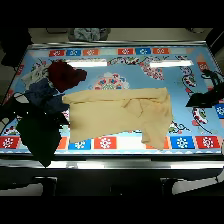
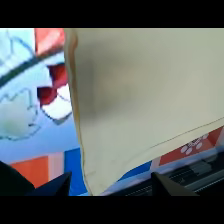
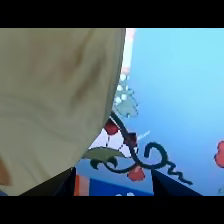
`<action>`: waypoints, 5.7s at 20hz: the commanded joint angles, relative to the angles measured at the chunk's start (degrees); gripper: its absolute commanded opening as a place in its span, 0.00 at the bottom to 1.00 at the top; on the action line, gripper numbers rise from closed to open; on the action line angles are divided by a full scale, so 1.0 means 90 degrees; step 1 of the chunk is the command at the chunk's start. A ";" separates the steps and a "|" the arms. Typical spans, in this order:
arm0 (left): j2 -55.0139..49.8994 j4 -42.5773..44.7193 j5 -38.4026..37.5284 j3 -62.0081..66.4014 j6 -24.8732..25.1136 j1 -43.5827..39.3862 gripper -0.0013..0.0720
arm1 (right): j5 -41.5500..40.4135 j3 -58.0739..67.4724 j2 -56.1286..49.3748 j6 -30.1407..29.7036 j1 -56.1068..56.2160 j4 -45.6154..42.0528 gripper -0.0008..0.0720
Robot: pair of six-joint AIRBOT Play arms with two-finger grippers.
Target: Fold the shirts.
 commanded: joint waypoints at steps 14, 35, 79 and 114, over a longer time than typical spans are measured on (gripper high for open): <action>0.0376 -0.0085 0.1899 -0.1887 -0.0420 -0.0845 0.17 | -0.0019 -0.1151 0.0000 -0.0333 -0.0158 0.0102 0.80; 0.1287 -0.0029 0.1676 -0.0177 -0.0029 -0.0471 0.04 | -0.1311 -0.1173 0.0282 -0.1025 0.0294 0.1256 0.07; -0.3096 0.0478 0.0993 0.5474 0.0403 -0.0199 0.05 | -0.2195 0.0818 -0.0843 -0.0117 0.1928 -0.0692 0.08; 0.0185 0.1236 -0.0313 -0.0821 -0.0032 -0.0226 0.71 | 0.0095 -0.2174 0.1059 -0.0170 0.0478 -0.0529 0.79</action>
